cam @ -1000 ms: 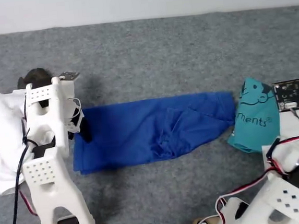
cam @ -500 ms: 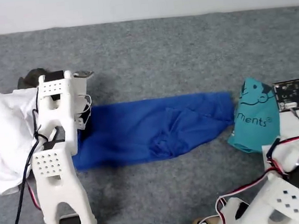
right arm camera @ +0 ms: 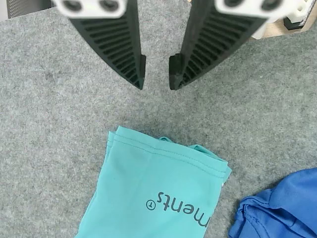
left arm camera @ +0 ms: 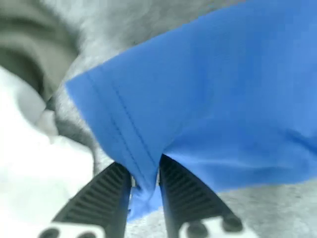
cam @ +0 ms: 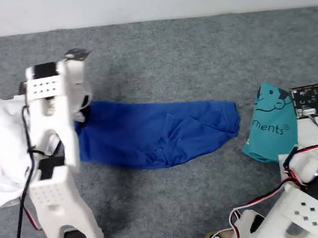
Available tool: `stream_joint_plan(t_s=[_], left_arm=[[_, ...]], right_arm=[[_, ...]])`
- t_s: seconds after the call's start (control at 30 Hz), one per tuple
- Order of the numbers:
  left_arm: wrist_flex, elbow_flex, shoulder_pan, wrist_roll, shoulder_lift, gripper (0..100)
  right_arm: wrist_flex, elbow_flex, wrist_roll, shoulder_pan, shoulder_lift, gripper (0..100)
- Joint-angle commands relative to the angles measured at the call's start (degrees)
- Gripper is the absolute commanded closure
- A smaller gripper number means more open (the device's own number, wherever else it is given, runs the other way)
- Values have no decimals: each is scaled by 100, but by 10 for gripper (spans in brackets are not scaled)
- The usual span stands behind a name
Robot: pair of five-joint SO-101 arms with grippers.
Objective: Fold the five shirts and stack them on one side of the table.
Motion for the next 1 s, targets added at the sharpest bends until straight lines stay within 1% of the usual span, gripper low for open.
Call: stream_joint_plan(t_s=[0.0,0.1,0.2,0.3,0.43,0.63,0.77,0.9,0.97], left_arm=[[158,154,774,-70,-897,996],[149,198,1451,-35,-1266,996],[141,145,2092,202,-1380,996],[132,-92,2620,264,-1231,995],[132,-804,3191,466,-800,995],[132,-2035,3789,501,-26,995],[132,-2607,4114,510,501,995],[132,-3116,4343,914,985,995],[132,-3380,4422,1002,1240,994]], right_arm=[[31,-26,0,40,-13,905],[31,-26,0,40,-13,905],[31,-26,0,40,-13,905],[31,-26,0,40,-13,905],[31,-26,0,40,-13,905],[31,-26,0,40,-13,905],[31,-18,0,40,-13,905],[40,-18,0,40,-13,905],[40,0,0,40,-13,905]])
